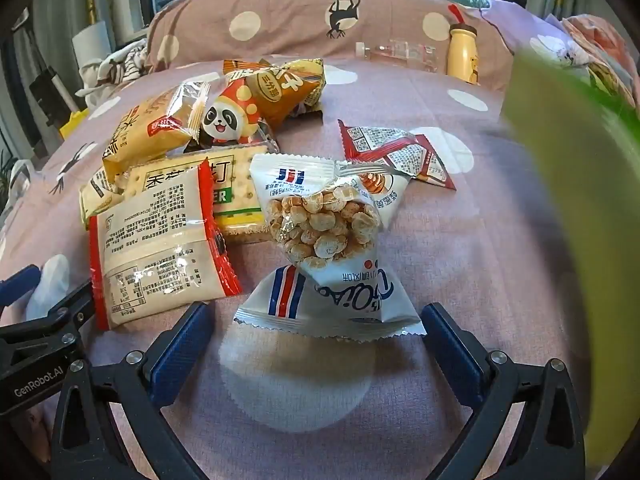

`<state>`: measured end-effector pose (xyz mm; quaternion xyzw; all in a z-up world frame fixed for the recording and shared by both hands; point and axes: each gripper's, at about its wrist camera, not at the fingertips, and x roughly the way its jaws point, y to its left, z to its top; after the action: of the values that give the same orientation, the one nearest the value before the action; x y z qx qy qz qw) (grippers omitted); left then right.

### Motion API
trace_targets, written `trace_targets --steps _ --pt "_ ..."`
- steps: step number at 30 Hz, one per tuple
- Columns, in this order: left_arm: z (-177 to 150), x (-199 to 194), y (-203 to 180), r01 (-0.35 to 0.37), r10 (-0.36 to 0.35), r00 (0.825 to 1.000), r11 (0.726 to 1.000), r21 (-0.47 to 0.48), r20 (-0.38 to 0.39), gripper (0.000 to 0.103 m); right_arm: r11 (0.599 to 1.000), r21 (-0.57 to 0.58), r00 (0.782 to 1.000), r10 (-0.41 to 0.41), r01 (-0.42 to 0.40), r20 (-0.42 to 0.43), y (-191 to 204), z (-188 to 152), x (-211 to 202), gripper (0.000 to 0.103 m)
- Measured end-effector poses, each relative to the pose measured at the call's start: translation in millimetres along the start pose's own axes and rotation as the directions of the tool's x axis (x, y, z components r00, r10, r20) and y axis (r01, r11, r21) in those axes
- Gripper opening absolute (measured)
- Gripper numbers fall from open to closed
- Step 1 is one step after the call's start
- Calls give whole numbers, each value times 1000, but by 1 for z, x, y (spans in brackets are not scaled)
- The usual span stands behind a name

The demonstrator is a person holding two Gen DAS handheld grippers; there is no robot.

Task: Organize snacks
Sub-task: 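Move the right gripper toward the white striped peanut snack bag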

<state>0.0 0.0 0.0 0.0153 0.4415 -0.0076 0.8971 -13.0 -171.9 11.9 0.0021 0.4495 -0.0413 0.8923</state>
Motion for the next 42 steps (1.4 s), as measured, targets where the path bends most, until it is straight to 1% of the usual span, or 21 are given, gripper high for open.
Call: trace_targets --steps 37,42 --pt "-2 -1 -1 -9 9 1000 1000 0 -5 103 1000 -1 1000 2 -2 -4 0 0 -1 103" --pt "-2 -3 -2 1 -1 1000 1000 -4 -31 102 1000 -4 1000 -1 1 -16 0 2 -3 103"
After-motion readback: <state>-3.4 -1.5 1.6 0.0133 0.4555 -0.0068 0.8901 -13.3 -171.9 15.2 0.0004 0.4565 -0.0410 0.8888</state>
